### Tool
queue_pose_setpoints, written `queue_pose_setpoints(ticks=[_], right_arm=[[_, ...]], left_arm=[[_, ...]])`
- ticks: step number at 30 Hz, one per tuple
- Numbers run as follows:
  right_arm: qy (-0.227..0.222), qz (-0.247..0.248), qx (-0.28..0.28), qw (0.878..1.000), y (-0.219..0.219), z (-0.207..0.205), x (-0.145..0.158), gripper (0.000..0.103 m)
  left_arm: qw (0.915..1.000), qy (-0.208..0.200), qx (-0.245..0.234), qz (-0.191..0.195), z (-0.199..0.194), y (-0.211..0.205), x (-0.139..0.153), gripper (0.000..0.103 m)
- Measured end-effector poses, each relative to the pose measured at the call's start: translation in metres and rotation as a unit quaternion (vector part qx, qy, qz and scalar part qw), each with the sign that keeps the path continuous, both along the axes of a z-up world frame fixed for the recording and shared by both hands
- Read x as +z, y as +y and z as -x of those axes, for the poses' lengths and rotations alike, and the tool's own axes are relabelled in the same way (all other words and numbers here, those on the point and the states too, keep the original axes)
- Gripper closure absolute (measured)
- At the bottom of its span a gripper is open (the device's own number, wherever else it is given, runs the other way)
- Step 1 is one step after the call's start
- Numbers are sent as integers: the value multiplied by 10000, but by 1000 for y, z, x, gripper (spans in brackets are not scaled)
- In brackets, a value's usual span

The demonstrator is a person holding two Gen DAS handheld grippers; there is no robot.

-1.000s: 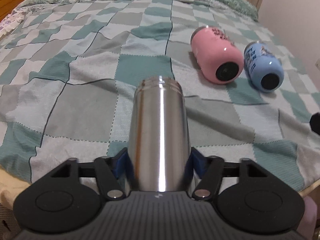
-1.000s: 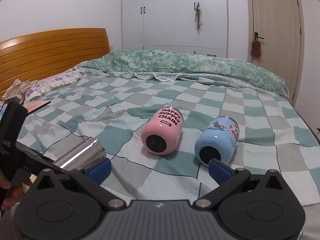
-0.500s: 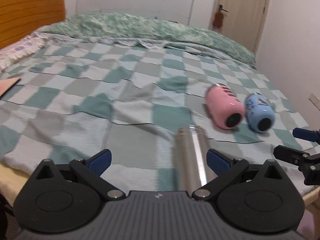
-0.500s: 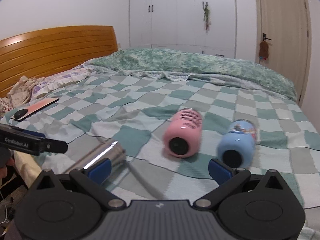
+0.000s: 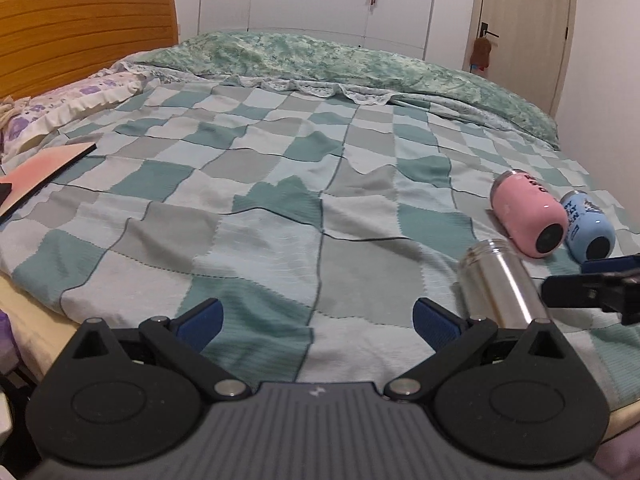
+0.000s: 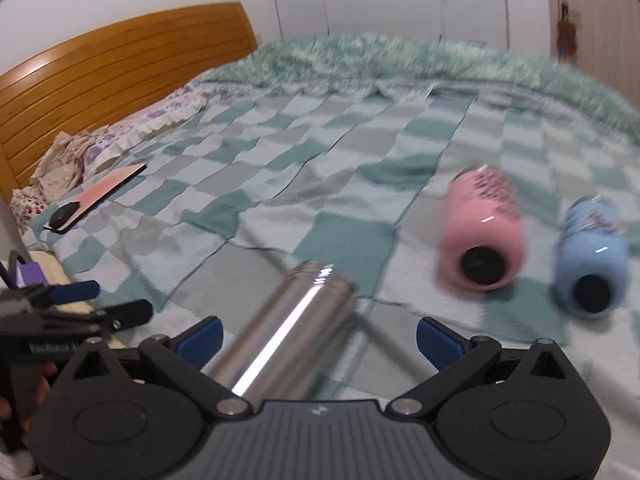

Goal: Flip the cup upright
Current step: 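Lift the silver bottle with the right tool and rotate it open end up, then lower the upright silver bottle onto the blanket and open the right tool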

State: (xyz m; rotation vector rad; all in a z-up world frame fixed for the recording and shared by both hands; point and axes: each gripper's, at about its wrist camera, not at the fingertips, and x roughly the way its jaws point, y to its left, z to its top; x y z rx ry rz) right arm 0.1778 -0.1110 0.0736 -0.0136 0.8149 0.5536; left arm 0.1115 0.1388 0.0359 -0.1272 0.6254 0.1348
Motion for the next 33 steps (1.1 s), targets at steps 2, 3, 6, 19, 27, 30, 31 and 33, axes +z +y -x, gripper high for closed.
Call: queue_pose_setpoints(ticks=[2,3,6,19,27,30,31,33], right_arm=[[378,-72,-22,9993,10,-11,-10,5],[560,-136,-57,9983,12,-17,-15,7],[1255,-415,-288,9908,17,-39,-35,16],[975,-1177,-351,9876,-2,-26,-33,37],[-610,-1159,178,9912,14,-2,8,41],[-1347,-860,325,9866,30,5,22,41],[-1496,-794,344,9849,33,7,25,41],[-1890,-582,350,9796,44,10,28,41]], left_arm=[[10000,9,18,-18,2,5,-2,0],[10000,18,29,-18,3,7,-3,0],[10000,31,47,-46,5,14,-6,0],[9999,-80,35,60,16,29,-10,0],[9998,-198,25,82,26,28,-5,0],[9996,-271,16,102,31,28,-3,0],[9995,-299,23,108,32,28,-2,0],[9993,-360,50,114,35,28,0,0]])
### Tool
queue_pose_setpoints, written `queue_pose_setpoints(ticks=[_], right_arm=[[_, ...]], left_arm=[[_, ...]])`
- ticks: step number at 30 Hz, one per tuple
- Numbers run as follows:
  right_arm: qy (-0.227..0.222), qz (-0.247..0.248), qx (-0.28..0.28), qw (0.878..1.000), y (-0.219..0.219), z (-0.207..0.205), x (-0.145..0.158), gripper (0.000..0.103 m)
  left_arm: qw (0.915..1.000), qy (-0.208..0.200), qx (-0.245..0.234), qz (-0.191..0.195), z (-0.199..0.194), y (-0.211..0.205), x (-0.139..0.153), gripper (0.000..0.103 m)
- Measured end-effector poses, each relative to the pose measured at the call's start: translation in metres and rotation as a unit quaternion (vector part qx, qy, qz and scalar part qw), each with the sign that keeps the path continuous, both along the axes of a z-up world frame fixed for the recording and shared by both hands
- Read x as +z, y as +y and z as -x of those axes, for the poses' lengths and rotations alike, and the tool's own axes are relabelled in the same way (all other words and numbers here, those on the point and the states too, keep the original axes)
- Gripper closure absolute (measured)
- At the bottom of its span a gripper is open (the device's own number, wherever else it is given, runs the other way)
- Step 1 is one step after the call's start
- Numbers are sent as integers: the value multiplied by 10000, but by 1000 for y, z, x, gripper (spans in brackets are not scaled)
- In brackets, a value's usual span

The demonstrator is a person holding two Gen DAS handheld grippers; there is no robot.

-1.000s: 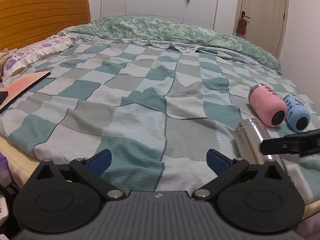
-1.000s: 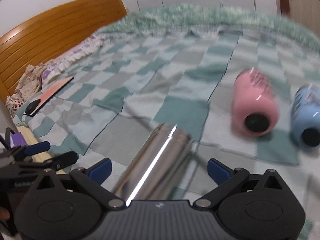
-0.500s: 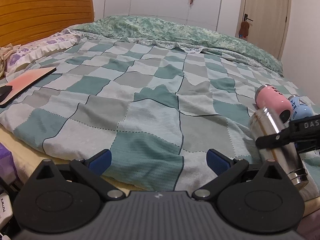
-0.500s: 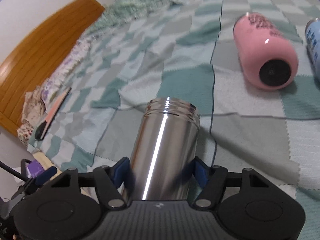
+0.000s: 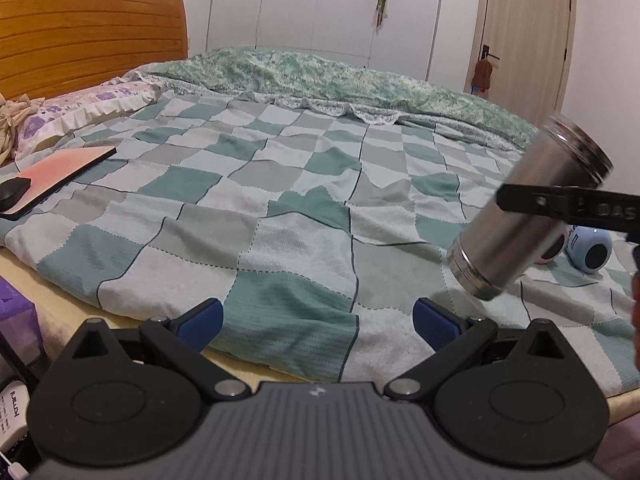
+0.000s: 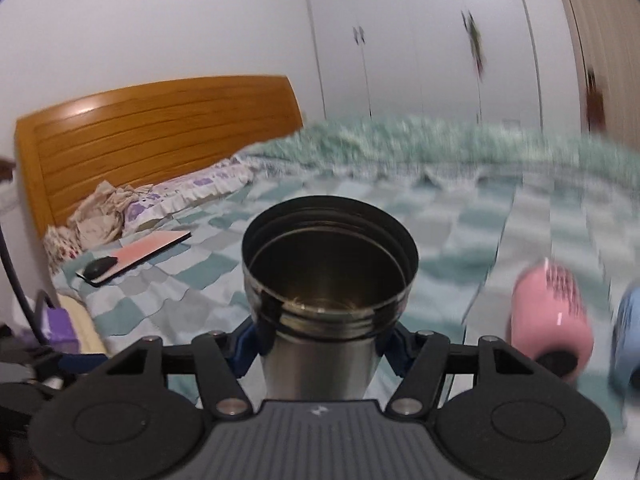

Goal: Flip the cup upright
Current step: 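Lower the upright silver bottle onto the blanket and open the right tool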

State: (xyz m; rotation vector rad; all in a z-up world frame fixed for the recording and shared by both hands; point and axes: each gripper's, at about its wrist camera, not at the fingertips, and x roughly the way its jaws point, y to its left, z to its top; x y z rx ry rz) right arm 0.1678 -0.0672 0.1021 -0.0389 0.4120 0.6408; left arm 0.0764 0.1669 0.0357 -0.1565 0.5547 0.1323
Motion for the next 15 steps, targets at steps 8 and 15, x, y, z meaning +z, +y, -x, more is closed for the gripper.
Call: queue_pose_setpoints(ticks=[8,15], right_arm=[[-560,596,-85,9966,25,9,-28,41],[-389,624,-98,9972,28,2,-45,41]], left_arm=[[9999,-67,141,17,0,1,-3,0],[9999,-14,113,-27,-2,-2,-8,0]])
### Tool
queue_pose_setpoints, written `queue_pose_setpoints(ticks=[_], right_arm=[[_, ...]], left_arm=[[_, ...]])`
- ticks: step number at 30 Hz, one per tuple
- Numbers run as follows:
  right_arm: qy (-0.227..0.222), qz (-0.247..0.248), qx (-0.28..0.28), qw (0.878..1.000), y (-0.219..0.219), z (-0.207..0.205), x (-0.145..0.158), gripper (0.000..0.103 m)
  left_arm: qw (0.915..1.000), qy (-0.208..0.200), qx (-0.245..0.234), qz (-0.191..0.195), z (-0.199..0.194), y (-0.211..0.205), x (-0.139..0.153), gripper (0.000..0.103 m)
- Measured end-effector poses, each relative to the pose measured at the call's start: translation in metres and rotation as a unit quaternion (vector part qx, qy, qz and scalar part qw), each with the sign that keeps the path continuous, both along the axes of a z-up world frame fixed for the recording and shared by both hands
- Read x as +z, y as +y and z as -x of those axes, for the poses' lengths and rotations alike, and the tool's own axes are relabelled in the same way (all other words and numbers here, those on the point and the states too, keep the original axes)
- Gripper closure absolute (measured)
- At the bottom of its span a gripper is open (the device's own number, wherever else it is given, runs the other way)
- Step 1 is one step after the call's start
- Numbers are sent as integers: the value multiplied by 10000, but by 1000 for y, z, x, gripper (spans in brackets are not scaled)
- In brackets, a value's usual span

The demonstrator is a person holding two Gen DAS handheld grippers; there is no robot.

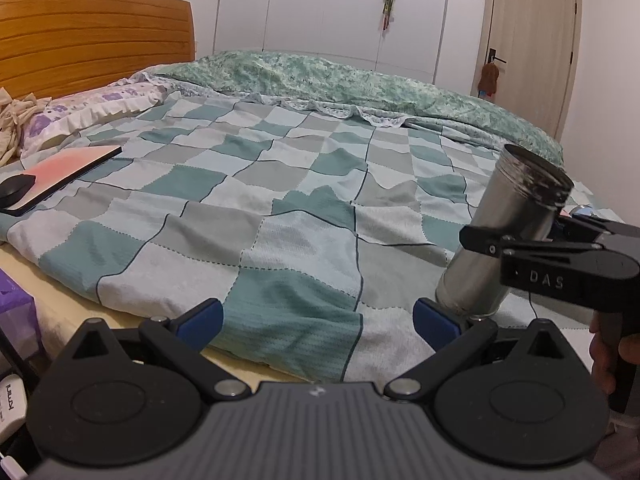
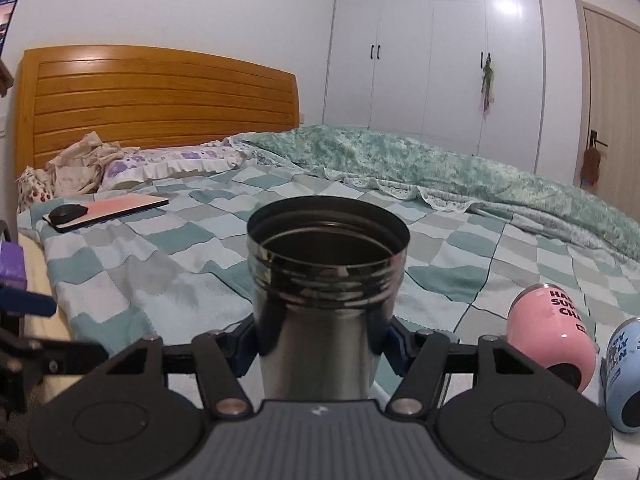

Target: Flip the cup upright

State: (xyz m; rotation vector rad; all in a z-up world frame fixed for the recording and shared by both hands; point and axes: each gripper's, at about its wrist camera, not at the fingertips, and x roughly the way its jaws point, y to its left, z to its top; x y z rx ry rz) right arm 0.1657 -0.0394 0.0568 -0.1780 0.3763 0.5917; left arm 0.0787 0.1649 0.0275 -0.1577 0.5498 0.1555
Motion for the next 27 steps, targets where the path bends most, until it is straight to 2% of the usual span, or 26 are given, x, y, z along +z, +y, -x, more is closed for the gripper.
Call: queue_pose_setpoints(ticks=[6,7,8,10,13,16,21,25,27], right_arm=[[248,-108,48,9996,-5,-5,5,40],[326,-162,72,9993,-9,-6,8,31],[324,-225,51,9992,-13,-5,10,15],[140,-315,-7,9994,-24,5,16,6],[-39,-478,56,9988,-46,22,24,4],[-425,-595,33,9973,-78,50,31,0],[-1013,-696,-345,9918,-140,99,35,0],[-1142,-579,-642,9897,-178,129,26,0],[-1192,-511,-817,9882,-197,142,20,0]], left_arm=[[10000,-30,41,-46,4,-2,3,0],[10000,-45,34,-64,6,-4,4,0],[9999,-71,23,-88,8,-5,6,0],[9998,-164,-22,-116,14,-9,11,0],[9991,-349,-109,-201,23,-21,19,0],[9980,-537,-212,-271,32,-38,25,0],[9928,-1079,-498,-169,53,-76,27,0],[9849,-1606,-565,-315,71,-110,19,0],[9828,-1726,-573,-319,75,-123,13,0]])
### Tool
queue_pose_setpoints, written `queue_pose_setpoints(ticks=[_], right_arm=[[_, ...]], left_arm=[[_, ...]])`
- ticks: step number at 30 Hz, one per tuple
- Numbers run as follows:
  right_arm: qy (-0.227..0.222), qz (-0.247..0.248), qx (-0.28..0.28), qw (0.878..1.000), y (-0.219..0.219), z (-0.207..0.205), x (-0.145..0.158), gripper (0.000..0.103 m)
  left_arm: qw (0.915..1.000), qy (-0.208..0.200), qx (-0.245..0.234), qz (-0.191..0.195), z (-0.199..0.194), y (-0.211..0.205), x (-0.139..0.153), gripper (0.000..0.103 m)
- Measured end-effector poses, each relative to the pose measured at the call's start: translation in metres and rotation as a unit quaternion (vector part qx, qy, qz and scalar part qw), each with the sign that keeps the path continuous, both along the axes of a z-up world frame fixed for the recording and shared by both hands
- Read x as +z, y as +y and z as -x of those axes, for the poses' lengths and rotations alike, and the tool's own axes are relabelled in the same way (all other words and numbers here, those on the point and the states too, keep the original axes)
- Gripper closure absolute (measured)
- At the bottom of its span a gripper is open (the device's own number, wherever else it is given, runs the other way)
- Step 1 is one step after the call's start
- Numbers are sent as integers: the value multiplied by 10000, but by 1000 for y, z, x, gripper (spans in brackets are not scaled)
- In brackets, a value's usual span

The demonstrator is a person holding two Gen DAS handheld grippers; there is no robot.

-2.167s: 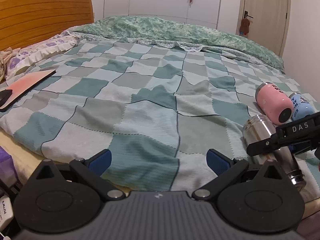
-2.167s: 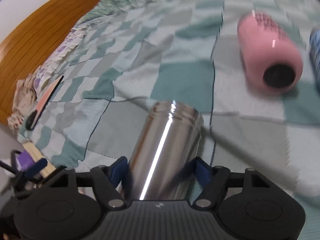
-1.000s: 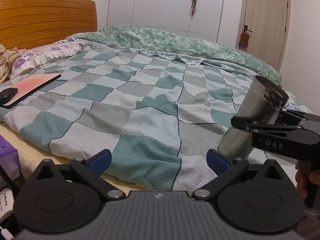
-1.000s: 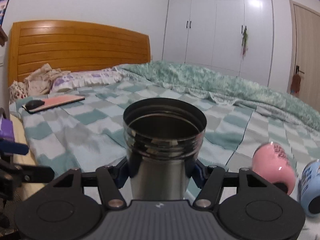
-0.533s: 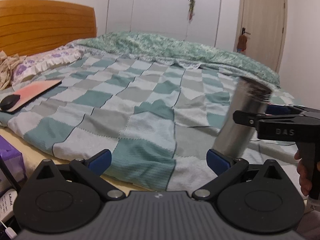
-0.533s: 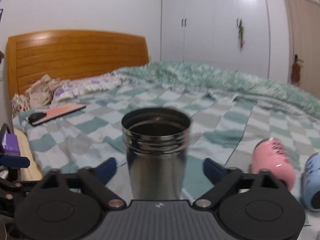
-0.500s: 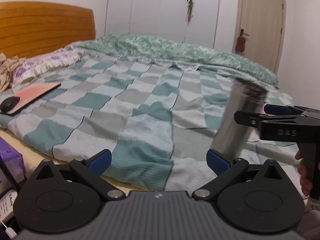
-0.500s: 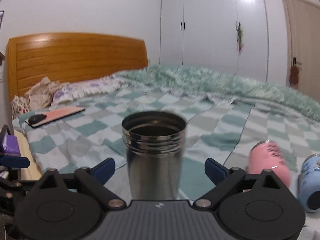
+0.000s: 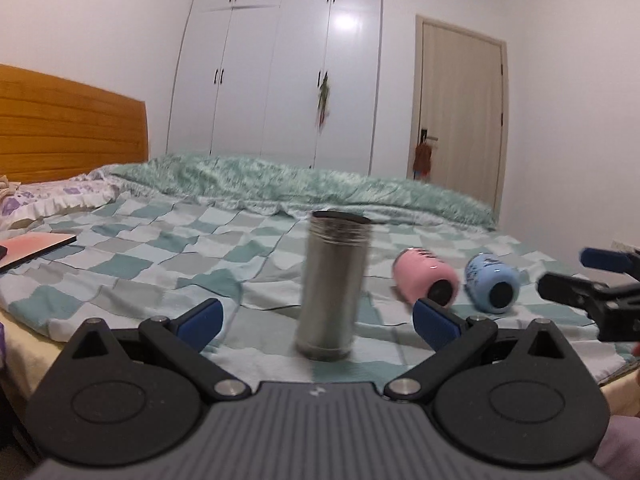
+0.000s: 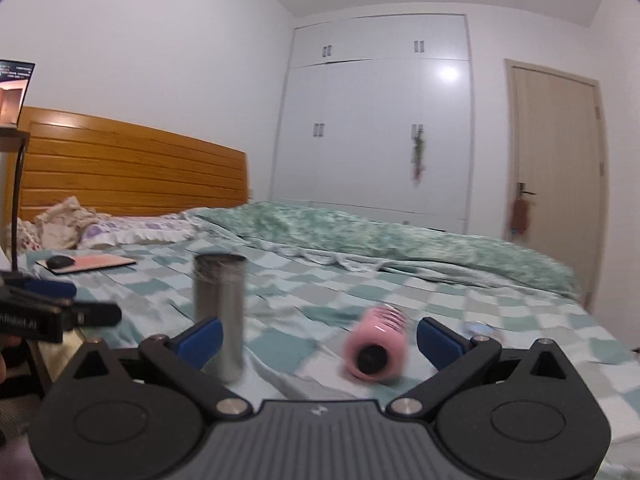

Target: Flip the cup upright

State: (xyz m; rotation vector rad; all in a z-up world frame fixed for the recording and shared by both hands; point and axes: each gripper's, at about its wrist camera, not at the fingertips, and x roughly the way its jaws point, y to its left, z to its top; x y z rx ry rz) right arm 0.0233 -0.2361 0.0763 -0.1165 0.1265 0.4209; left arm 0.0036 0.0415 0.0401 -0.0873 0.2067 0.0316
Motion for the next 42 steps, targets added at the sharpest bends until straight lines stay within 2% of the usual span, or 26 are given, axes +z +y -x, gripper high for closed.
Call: queue_pose_setpoints(ticks=[5,8,11,21,31,42], right_arm=[[-151,146,-507,9985,-34,28,-28,0],[-265,230,-725,9968,-46,40,-49,0],[-180,182,-816,9963,-52,44,-62,0],[-335,16,-1087,9935,-57,53,-65,0],[-364,16,-1121,9930,-57,56,-66,0],[-389,10,-1108,9931,-56,57,-67,0]], left_arm=[[9998,47,-195,66,3,-26,-23,0],[9998,24,-143,-156,5,-39,-36,0],[9994,-8,-121,-318,5,-50,-43,0],[9983,-196,-93,-537,11,-65,-49,0],[9986,-267,-124,-432,14,-61,-50,0],[9983,-309,-123,-482,16,-64,-50,0]])
